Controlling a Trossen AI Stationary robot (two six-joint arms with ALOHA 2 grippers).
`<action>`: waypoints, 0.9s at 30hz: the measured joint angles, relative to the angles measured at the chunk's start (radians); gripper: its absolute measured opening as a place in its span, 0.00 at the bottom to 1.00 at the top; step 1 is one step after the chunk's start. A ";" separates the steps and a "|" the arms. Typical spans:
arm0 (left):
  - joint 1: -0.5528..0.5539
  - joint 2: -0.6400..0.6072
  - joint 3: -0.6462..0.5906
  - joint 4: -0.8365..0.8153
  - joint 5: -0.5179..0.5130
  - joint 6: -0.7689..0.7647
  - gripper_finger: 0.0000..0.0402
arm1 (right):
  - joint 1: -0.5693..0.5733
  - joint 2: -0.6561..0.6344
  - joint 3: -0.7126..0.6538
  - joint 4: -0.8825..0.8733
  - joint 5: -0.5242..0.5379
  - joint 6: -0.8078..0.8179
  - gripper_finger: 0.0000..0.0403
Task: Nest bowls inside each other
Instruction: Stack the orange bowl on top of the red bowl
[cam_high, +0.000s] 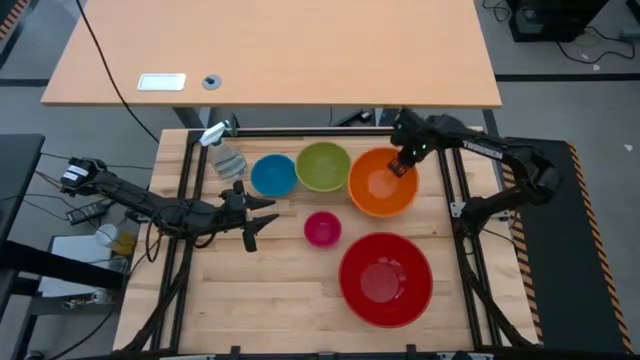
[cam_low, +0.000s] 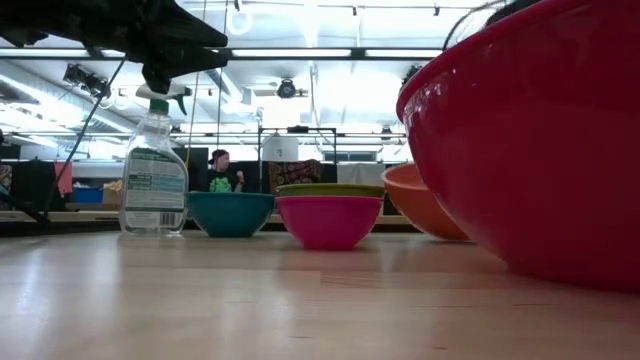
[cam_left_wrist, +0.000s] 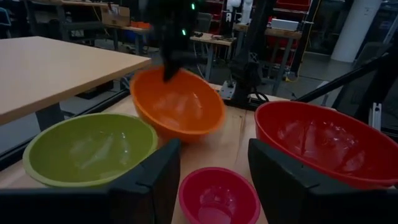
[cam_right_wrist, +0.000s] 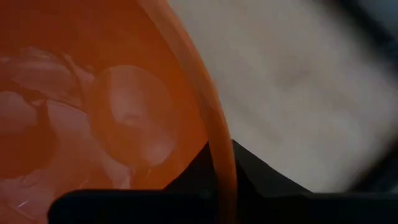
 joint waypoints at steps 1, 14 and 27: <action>0.000 0.000 0.000 0.000 0.000 0.000 0.47 | 0.000 -0.006 0.032 -0.025 -0.008 -0.004 0.06; 0.001 0.000 0.000 0.000 0.000 0.003 0.47 | 0.202 -0.107 0.255 -0.199 -0.433 -0.072 0.07; 0.001 0.000 0.000 0.001 0.000 0.000 0.47 | 0.848 -0.029 0.169 -0.152 -0.040 0.184 0.07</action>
